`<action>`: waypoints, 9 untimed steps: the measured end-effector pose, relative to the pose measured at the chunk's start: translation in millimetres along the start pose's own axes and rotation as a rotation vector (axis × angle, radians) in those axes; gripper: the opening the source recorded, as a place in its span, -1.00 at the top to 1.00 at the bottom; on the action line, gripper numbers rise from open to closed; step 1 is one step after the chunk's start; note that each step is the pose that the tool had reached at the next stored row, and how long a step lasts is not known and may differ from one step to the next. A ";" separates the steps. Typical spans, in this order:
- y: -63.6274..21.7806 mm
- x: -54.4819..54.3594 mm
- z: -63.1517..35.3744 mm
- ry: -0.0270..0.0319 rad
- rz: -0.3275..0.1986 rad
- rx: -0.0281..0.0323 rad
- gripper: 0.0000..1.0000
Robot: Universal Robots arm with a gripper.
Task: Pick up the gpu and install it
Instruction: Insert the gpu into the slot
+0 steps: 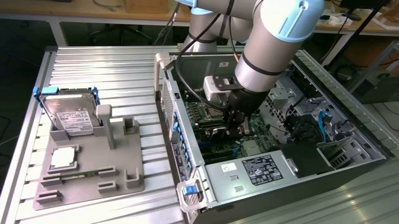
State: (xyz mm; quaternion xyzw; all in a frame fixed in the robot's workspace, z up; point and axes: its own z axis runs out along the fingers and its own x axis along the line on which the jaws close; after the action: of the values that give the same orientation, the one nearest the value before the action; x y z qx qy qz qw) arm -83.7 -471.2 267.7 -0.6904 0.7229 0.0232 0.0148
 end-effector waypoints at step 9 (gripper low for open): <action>0.2 -0.2 0.0 0.0009 0.001 -0.0143 0.47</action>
State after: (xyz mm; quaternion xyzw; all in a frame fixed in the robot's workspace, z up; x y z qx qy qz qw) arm -83.9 -471.0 267.7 -0.6902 0.7230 0.0281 0.0095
